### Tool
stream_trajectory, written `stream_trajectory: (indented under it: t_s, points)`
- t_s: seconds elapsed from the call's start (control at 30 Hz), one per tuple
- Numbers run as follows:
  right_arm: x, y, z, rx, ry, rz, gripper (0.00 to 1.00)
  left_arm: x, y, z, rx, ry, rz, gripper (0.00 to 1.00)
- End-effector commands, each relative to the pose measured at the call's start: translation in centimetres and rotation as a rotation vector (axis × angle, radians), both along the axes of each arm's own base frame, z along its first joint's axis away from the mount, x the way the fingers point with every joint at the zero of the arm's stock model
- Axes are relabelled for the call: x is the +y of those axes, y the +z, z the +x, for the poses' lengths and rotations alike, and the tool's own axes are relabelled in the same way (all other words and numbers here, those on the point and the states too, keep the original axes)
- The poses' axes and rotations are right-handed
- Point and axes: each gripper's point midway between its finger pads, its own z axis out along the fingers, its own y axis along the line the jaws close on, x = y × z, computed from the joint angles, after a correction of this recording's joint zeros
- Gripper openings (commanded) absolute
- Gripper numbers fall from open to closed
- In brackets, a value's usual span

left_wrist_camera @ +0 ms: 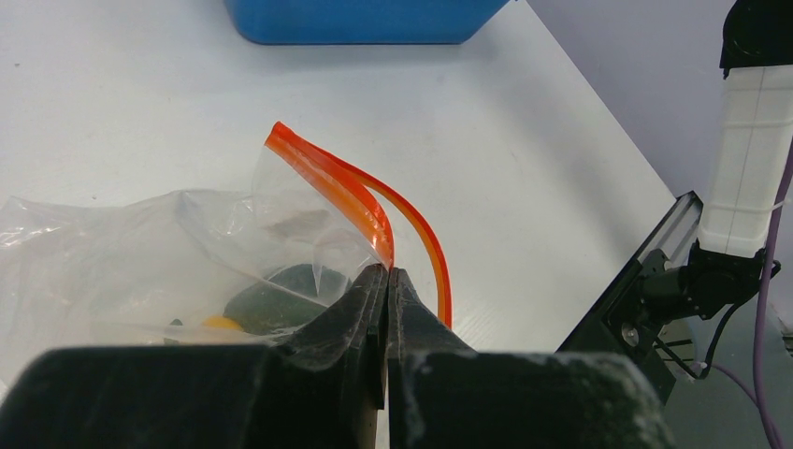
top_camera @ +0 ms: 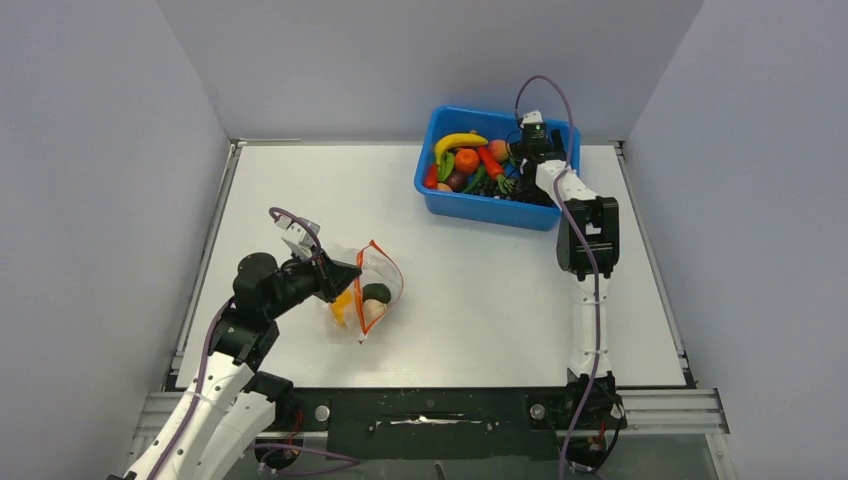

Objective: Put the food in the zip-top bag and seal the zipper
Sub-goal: Pick up the fake fruit from the bin.

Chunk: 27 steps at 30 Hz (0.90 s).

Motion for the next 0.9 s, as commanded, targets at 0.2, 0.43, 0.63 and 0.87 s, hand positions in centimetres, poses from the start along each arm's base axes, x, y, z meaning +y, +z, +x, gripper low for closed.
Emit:
stream_trajectory:
  t_s: [0.2,0.43,0.63,0.87]
  points:
    - [-0.5,2.4,0.8,-0.073,0.014,-0.015,0.68,-0.2,1.4,0.0,-0.057,-0.018,-0.009,0.0]
    - [-0.4,4.3,0.1,-0.099,0.019,-0.011,0.68,-0.3,1.2,0.1,-0.05,-0.018,-0.007,0.0]
    - [0.2,6.7,-1.0,-0.128,0.023,0.022,0.64,-0.2,0.8,0.3,-0.038,-0.016,0.006,0.0]
    - [0.9,8.8,-3.3,-0.142,0.022,0.068,0.62,0.0,0.9,0.3,-0.045,-0.003,0.008,0.0]
